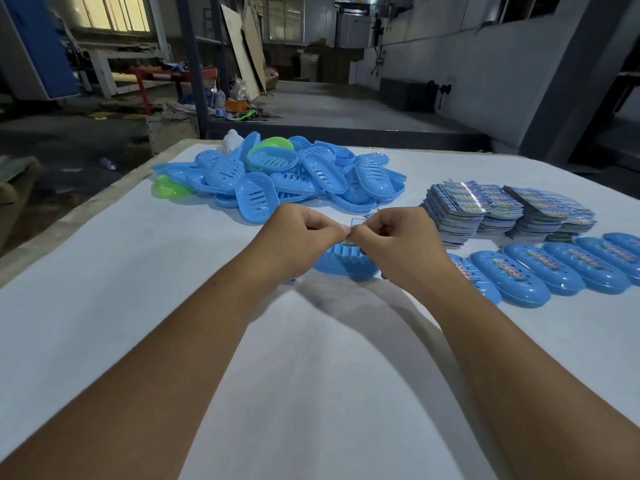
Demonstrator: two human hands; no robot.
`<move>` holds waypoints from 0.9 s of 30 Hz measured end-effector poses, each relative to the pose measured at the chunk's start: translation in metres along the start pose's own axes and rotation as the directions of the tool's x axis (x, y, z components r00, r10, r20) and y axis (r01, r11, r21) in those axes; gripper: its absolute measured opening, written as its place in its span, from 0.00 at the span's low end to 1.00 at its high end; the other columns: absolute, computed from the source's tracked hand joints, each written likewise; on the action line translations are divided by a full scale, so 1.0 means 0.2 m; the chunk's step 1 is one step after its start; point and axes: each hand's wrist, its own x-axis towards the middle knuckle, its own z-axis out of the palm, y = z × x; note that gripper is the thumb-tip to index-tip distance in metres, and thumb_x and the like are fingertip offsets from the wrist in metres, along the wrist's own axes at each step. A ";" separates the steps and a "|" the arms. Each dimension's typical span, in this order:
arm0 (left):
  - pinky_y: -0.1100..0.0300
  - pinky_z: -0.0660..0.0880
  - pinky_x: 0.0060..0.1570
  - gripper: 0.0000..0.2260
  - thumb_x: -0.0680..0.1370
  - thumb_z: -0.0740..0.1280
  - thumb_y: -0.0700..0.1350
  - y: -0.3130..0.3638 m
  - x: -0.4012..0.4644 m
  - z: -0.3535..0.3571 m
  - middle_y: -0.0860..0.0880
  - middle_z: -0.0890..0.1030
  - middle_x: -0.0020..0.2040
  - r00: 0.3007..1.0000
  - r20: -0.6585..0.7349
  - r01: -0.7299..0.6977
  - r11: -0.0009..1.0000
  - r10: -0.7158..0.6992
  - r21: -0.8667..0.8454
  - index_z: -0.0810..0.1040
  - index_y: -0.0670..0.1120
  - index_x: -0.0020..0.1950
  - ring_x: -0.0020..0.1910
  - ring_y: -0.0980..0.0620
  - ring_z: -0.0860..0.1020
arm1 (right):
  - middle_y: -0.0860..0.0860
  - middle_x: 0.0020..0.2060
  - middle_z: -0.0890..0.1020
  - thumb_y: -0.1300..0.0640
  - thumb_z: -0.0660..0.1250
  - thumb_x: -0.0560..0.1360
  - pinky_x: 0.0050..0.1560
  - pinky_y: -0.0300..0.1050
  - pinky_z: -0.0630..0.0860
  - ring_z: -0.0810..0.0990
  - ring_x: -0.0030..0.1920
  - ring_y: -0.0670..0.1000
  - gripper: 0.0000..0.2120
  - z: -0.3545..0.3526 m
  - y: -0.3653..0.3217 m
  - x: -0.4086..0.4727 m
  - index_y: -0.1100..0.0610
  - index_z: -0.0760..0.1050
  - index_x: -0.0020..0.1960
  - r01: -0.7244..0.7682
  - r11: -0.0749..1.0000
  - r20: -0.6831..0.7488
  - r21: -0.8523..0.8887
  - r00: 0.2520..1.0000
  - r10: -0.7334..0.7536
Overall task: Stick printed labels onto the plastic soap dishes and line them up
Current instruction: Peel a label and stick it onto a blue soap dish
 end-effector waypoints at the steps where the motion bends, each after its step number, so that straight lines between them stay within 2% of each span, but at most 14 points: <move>1: 0.52 0.80 0.50 0.07 0.75 0.73 0.55 0.00 0.00 0.00 0.52 0.87 0.44 1.000 0.002 0.008 1.000 -0.008 -0.007 0.87 0.54 0.43 0.48 0.52 0.84 | 0.50 0.26 0.80 0.49 0.72 0.69 0.31 0.46 0.74 0.70 0.24 0.45 0.11 0.00 0.00 0.00 0.56 0.81 0.33 0.005 1.000 0.002 -0.003 1.000 -0.005; 3: 0.54 0.79 0.53 0.07 0.75 0.73 0.55 0.00 0.00 0.00 0.55 0.87 0.43 1.000 0.000 0.018 1.000 -0.018 -0.015 0.87 0.53 0.43 0.50 0.53 0.83 | 0.49 0.26 0.80 0.50 0.71 0.70 0.31 0.46 0.74 0.70 0.24 0.45 0.11 0.00 0.01 0.00 0.56 0.81 0.34 0.023 1.000 0.013 -0.002 1.000 -0.023; 5: 0.56 0.78 0.48 0.07 0.75 0.73 0.55 -0.01 0.00 0.00 0.56 0.86 0.42 1.000 -0.011 0.027 0.999 -0.028 -0.022 0.87 0.54 0.42 0.48 0.55 0.83 | 0.49 0.26 0.80 0.51 0.71 0.71 0.30 0.45 0.73 0.70 0.23 0.44 0.11 0.00 0.01 0.00 0.56 0.81 0.33 0.056 0.998 0.032 -0.010 0.998 -0.056; 7: 0.62 0.75 0.43 0.07 0.75 0.73 0.54 -0.01 0.01 0.00 0.59 0.86 0.40 0.999 -0.017 0.028 0.999 -0.029 -0.046 0.87 0.54 0.42 0.45 0.60 0.82 | 0.51 0.28 0.81 0.50 0.72 0.74 0.29 0.46 0.73 0.71 0.24 0.44 0.13 0.00 0.01 0.00 0.55 0.82 0.34 0.088 0.996 0.052 -0.004 0.995 -0.088; 10: 0.66 0.70 0.43 0.08 0.75 0.72 0.57 -0.02 0.02 -0.02 0.66 0.83 0.37 0.999 -0.033 0.014 0.996 -0.017 -0.093 0.87 0.56 0.40 0.41 0.71 0.79 | 0.55 0.32 0.83 0.46 0.71 0.77 0.27 0.48 0.74 0.74 0.26 0.47 0.14 0.00 0.01 -0.01 0.54 0.84 0.38 0.116 0.992 0.093 0.042 0.988 -0.120; 12: 0.67 0.69 0.42 0.09 0.74 0.73 0.58 -0.02 0.02 -0.02 0.67 0.83 0.37 0.999 -0.052 -0.008 0.993 0.002 -0.120 0.87 0.56 0.39 0.40 0.74 0.77 | 0.56 0.33 0.84 0.46 0.71 0.77 0.25 0.47 0.75 0.75 0.27 0.48 0.14 -0.01 0.01 0.00 0.54 0.85 0.39 0.102 0.988 0.095 0.113 0.989 -0.113; 14: 0.67 0.70 0.42 0.09 0.74 0.74 0.58 -0.02 0.03 -0.02 0.66 0.84 0.40 0.997 -0.075 -0.020 0.991 0.010 -0.134 0.86 0.55 0.40 0.41 0.73 0.78 | 0.56 0.33 0.83 0.47 0.74 0.75 0.24 0.44 0.75 0.75 0.26 0.47 0.12 -0.01 0.01 0.01 0.54 0.85 0.39 0.068 0.989 0.061 0.132 0.995 -0.077; 17: 0.67 0.70 0.41 0.08 0.73 0.75 0.57 -0.03 0.03 -0.02 0.64 0.84 0.39 0.995 -0.095 -0.018 0.990 0.004 -0.140 0.86 0.54 0.40 0.40 0.71 0.79 | 0.57 0.32 0.83 0.47 0.76 0.72 0.28 0.48 0.78 0.75 0.25 0.48 0.12 -0.02 0.04 0.03 0.55 0.85 0.36 -0.005 0.996 0.005 0.087 1.000 0.005; 22: 0.66 0.71 0.40 0.07 0.74 0.75 0.54 -0.03 0.03 -0.01 0.61 0.85 0.37 0.996 -0.085 0.002 0.987 -0.016 -0.161 0.86 0.52 0.43 0.37 0.69 0.80 | 0.58 0.32 0.83 0.50 0.75 0.72 0.27 0.43 0.75 0.74 0.27 0.49 0.10 -0.02 0.05 0.04 0.55 0.84 0.35 -0.048 0.995 0.019 0.087 0.999 0.047; 24: 0.67 0.70 0.36 0.07 0.75 0.74 0.53 -0.03 0.03 -0.01 0.62 0.83 0.34 0.996 -0.088 0.009 0.986 -0.024 -0.167 0.87 0.52 0.43 0.33 0.70 0.78 | 0.59 0.32 0.83 0.51 0.74 0.71 0.26 0.43 0.74 0.74 0.27 0.50 0.11 -0.02 0.05 0.04 0.57 0.84 0.35 -0.067 0.994 0.025 0.091 0.998 0.065; 27: 0.72 0.70 0.29 0.07 0.75 0.74 0.54 -0.04 0.05 -0.01 0.63 0.82 0.32 0.994 -0.104 0.019 0.989 -0.035 -0.149 0.86 0.52 0.42 0.30 0.70 0.76 | 0.54 0.28 0.81 0.53 0.74 0.70 0.25 0.41 0.72 0.74 0.28 0.50 0.11 -0.02 0.05 0.05 0.58 0.83 0.34 -0.135 0.980 0.025 0.148 0.991 0.133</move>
